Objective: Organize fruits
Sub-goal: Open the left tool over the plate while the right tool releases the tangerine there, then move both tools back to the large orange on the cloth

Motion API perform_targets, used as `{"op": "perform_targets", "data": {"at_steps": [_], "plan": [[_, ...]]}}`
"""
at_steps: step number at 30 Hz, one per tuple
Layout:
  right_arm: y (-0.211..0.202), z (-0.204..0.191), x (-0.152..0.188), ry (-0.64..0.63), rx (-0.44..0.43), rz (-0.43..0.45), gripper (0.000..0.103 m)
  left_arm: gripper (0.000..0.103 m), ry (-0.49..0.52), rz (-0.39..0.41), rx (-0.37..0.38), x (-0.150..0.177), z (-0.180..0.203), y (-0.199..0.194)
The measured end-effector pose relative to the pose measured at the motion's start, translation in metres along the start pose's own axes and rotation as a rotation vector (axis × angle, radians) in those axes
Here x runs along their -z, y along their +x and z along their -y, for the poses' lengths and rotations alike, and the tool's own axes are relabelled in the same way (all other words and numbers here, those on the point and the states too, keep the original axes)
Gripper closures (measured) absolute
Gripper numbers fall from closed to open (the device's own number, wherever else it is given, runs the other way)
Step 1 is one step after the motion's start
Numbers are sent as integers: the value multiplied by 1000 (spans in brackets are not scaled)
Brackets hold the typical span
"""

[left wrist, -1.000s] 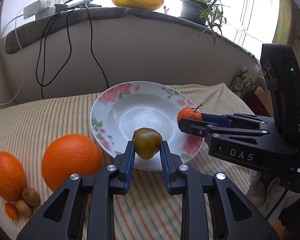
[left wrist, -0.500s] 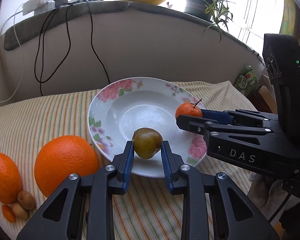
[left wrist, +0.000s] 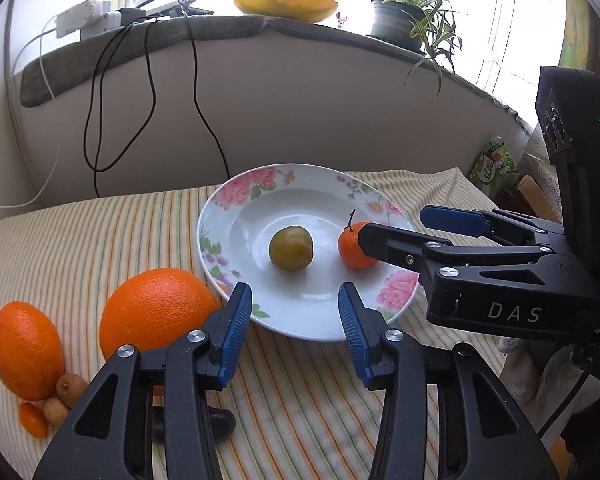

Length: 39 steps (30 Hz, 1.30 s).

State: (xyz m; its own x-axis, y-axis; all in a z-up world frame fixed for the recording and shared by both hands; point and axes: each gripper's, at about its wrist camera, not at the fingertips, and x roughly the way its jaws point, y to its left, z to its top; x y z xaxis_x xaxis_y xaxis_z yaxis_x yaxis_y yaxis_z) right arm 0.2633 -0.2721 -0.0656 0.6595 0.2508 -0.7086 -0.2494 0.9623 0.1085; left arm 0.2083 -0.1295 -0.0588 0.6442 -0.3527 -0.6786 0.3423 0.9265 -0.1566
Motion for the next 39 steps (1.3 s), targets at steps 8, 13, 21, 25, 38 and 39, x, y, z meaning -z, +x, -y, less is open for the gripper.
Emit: {"op": "perform_targets", "data": {"at_steps": [8, 13, 21, 25, 38, 39], "plan": [[-21, -12, -1, -2, 12, 37, 12, 49, -17, 32, -24, 5, -7, -22], [-31, -22, -3, -5, 13, 54, 12, 42, -18, 50, -54, 9, -12, -38], [-45, -44, -2, -31, 18, 74, 8, 38, -25, 90, -97, 16, -21, -66], [-51, -56, -2, -45, 0, 80, 8, 35, -41, 109, -109, 22, -30, -79], [-44, -120, -7, -172, -58, 78, 7, 35, -175, 120, -162, 49, -99, -106], [-40, -126, -8, -181, -69, 63, 7, 35, -185, 118, -165, 51, -105, -107]]}}
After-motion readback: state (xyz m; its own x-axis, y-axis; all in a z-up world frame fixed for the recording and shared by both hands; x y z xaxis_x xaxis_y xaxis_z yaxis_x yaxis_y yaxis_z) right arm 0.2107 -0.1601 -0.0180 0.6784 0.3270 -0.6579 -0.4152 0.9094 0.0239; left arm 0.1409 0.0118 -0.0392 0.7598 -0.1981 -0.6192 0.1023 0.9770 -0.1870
